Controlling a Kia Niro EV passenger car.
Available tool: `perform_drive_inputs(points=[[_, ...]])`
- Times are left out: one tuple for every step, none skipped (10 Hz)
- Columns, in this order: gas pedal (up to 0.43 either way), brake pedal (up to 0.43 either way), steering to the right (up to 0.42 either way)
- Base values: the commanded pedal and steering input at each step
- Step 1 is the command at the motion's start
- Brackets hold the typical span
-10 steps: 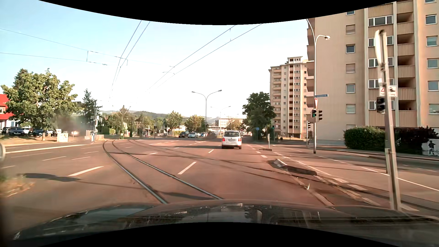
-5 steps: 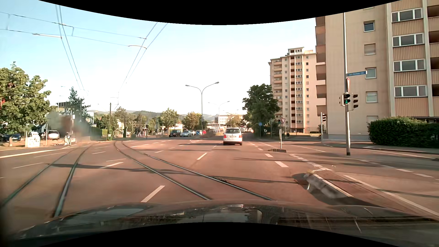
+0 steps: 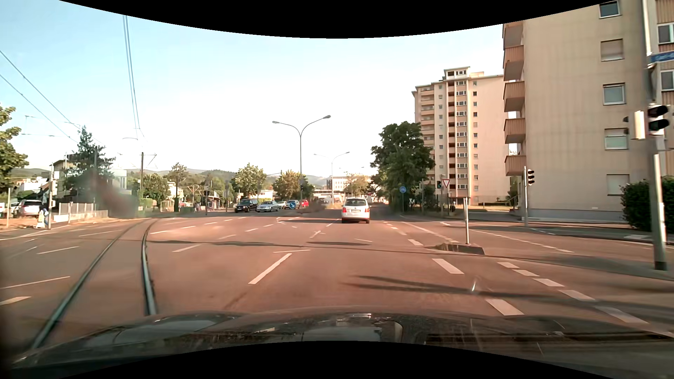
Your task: Follow the waypoints while adhering to traffic rules and regulations
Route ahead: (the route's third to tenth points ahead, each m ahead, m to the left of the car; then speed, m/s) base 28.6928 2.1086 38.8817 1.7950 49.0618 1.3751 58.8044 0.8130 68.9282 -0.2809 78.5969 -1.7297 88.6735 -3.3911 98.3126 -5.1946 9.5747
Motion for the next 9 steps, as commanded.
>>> perform_drive_inputs(points=[[0.138, 0.0, 0.003], [0.15, 0.0, -0.001], [0.15, 0.0, -0.002], [0.15, 0.0, -0.002], [0.15, 0.0, -0.003], [0.157, 0.0, -0.003], [0.157, 0.0, -0.003], [0.157, 0.0, -0.001], [0.157, 0.0, 0.001]])
